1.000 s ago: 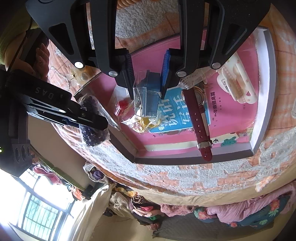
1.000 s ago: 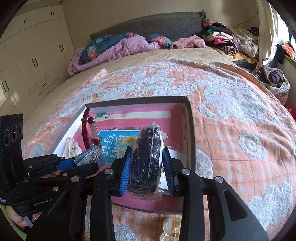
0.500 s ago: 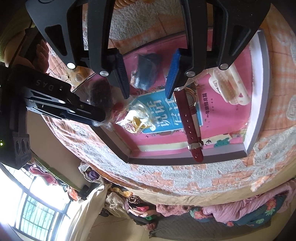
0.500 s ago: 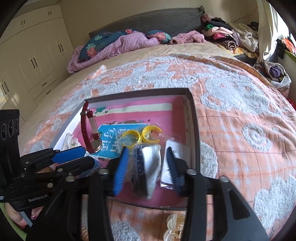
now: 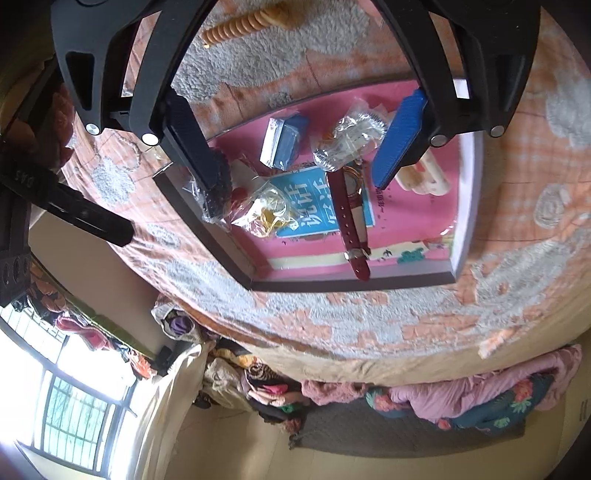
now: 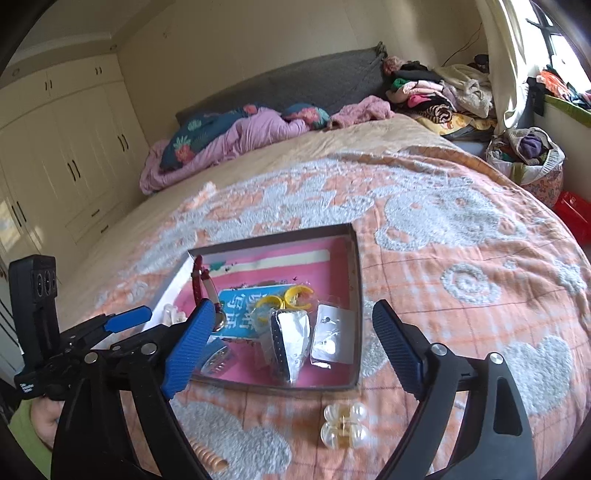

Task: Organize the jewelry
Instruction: 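Withdraw both grippers from the box toward the remaining items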

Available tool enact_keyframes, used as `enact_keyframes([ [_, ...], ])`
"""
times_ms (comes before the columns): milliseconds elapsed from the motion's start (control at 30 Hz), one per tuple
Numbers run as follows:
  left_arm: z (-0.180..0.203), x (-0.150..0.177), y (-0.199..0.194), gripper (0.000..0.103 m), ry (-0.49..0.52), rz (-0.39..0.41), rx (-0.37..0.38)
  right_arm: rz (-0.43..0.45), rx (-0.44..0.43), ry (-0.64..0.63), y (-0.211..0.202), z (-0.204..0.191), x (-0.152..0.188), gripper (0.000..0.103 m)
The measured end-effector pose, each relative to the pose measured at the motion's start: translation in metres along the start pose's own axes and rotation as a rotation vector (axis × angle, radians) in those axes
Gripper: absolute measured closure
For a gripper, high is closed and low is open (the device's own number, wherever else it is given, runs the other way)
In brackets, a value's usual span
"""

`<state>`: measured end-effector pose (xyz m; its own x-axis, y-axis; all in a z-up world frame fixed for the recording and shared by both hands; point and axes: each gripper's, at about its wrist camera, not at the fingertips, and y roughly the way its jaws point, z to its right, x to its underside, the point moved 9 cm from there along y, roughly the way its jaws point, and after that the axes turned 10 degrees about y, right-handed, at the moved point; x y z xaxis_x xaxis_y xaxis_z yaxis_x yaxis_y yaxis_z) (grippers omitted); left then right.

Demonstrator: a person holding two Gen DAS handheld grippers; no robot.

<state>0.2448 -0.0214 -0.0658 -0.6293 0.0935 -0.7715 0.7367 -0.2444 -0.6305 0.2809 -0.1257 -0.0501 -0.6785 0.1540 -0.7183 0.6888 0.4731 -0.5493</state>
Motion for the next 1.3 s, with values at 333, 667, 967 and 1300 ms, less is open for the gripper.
enact_keyframes([
  [333,0.0,0.001,-0.029,0.01,-0.003,0.025,-0.024,0.016,-0.021,0.01,-0.029,-0.006,0.004,0.015],
  [667,0.004,0.01,-0.042,0.01,-0.001,0.024,-0.034,0.003,-0.011,0.009,-0.045,-0.002,0.02,0.015],
  [967,0.004,0.031,-0.046,0.01,-0.009,-0.011,-0.045,-0.048,0.016,0.005,-0.042,0.007,0.04,0.015],
  [1300,0.016,0.074,-0.032,0.01,0.007,-0.116,-0.022,-0.142,0.085,0.022,-0.015,0.033,0.065,0.015],
])
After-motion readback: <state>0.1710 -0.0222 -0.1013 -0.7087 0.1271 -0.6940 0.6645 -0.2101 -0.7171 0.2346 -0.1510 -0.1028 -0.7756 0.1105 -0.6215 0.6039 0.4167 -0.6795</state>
